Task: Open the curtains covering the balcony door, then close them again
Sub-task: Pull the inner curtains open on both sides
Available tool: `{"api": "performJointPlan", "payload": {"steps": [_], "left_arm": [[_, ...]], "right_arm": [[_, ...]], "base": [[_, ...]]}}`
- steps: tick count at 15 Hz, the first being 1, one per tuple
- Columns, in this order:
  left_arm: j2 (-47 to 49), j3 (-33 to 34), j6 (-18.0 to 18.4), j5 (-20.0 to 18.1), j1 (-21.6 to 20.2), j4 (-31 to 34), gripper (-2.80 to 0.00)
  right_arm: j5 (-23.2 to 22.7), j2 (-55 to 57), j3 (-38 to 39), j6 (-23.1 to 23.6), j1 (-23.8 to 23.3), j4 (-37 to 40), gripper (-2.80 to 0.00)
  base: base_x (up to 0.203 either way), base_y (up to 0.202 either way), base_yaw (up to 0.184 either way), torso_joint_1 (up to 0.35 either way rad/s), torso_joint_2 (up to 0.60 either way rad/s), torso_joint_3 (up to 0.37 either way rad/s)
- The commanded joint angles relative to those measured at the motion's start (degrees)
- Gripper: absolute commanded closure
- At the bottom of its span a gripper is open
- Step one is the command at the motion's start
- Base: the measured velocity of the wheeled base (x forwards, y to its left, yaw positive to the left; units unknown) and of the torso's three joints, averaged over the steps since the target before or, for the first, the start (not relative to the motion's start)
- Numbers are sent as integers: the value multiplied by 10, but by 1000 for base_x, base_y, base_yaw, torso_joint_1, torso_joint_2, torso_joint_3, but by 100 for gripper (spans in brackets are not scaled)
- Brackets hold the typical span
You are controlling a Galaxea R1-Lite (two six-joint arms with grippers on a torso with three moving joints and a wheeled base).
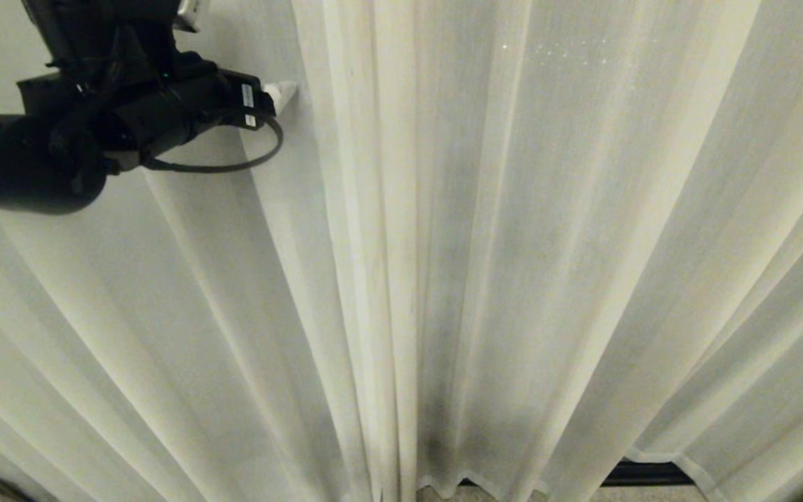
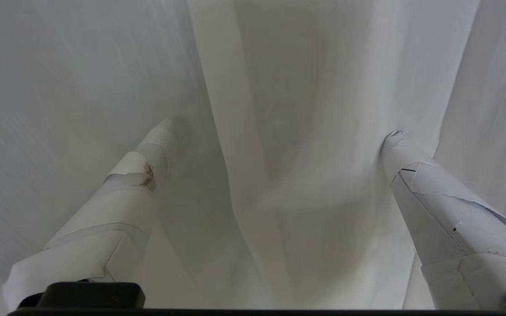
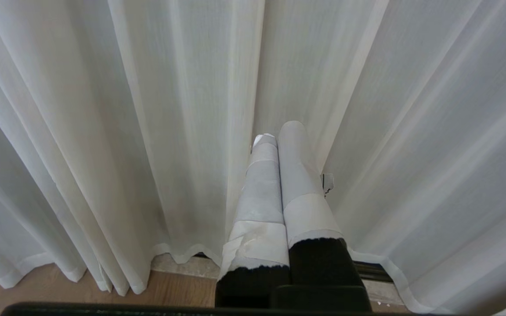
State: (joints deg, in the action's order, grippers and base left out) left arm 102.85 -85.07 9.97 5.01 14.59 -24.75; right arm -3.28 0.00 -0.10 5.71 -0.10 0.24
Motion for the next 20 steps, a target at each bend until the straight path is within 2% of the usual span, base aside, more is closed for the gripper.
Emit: {"api": "performJointPlan", "payload": {"steps": [1, 6, 12, 13, 20], "left_arm": [[4, -14, -12, -1, 12, -2, -280], [-2, -24, -28, 0, 53, -2, -280], [6, -24, -26, 6, 55, -2, -280], [8, -23, -25, 7, 55, -2, 0], [-2, -22, -18, 12, 52, -2, 0]], "right_arm": [[-1, 1, 0, 1, 0, 0, 0], [-1, 1, 0, 1, 0, 0, 0], [-1, 1, 0, 1, 0, 0, 0], [-1, 1, 0, 1, 0, 0, 0], [-1, 1, 0, 1, 0, 0, 0]], "base": [[0, 0, 0, 0, 0, 0], [0, 0, 0, 0, 0, 0], [0, 0, 0, 0, 0, 0], [0, 0, 0, 0, 0, 0], [0, 0, 0, 0, 0, 0]]}}
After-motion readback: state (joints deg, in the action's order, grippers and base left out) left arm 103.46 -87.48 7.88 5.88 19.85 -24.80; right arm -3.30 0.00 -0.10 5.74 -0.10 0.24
